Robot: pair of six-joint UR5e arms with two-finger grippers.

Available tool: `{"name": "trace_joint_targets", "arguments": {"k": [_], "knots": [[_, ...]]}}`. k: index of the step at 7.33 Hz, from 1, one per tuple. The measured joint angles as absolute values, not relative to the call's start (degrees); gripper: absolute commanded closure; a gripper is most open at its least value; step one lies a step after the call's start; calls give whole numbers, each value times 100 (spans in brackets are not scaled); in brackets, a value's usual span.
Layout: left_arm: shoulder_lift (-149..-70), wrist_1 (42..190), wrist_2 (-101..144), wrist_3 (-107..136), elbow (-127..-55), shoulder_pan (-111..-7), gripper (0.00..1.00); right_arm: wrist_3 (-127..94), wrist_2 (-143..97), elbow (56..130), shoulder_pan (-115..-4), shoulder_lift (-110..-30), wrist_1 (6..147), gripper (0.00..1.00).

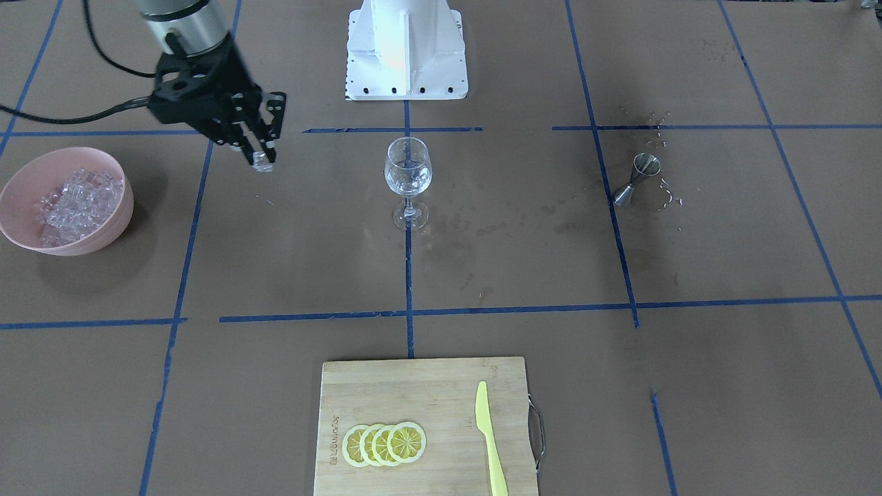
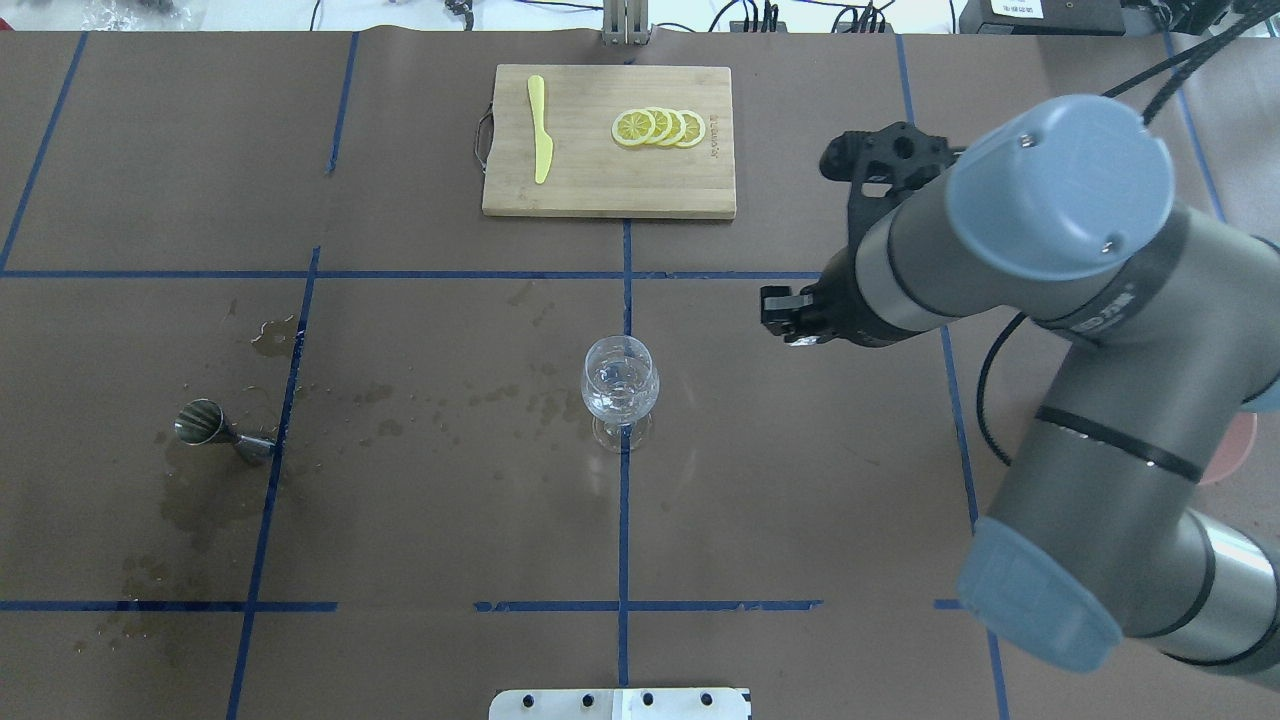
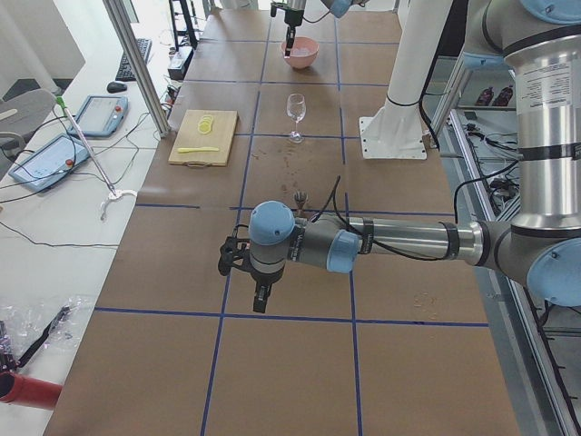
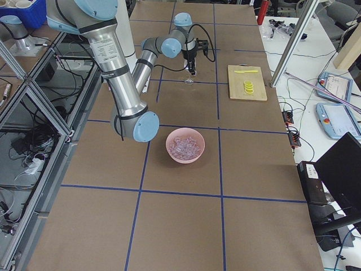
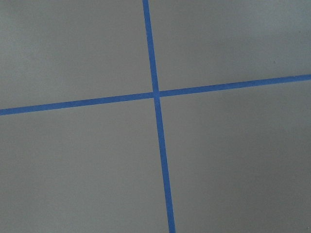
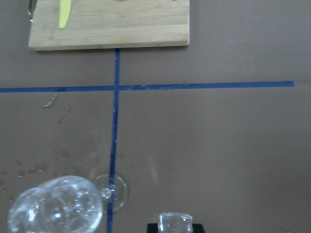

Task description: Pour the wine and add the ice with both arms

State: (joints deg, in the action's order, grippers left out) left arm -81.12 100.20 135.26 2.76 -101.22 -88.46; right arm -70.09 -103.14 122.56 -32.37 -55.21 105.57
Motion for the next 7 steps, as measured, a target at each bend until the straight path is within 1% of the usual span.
{"name": "trace_joint_targets", "arguments": {"k": [2, 3, 5, 7], "knots": [[-8107, 10027, 13526, 273, -10125, -8850, 0, -7394, -9893, 11804, -2853, -4733, 10718, 100], [-8105, 10028, 13526, 273, -10125, -8850, 0, -7479, -9755, 11600, -2751, -4514, 10731, 100], [-8104, 10028, 13526, 273, -10125, -8851, 0, -7603, -9477, 11306, -2586, -4299, 10737, 87], [-8104, 10028, 13526, 270, -10125, -8851, 0, -7663, -9246, 11114, -2414, -4242, 10756, 84]]}}
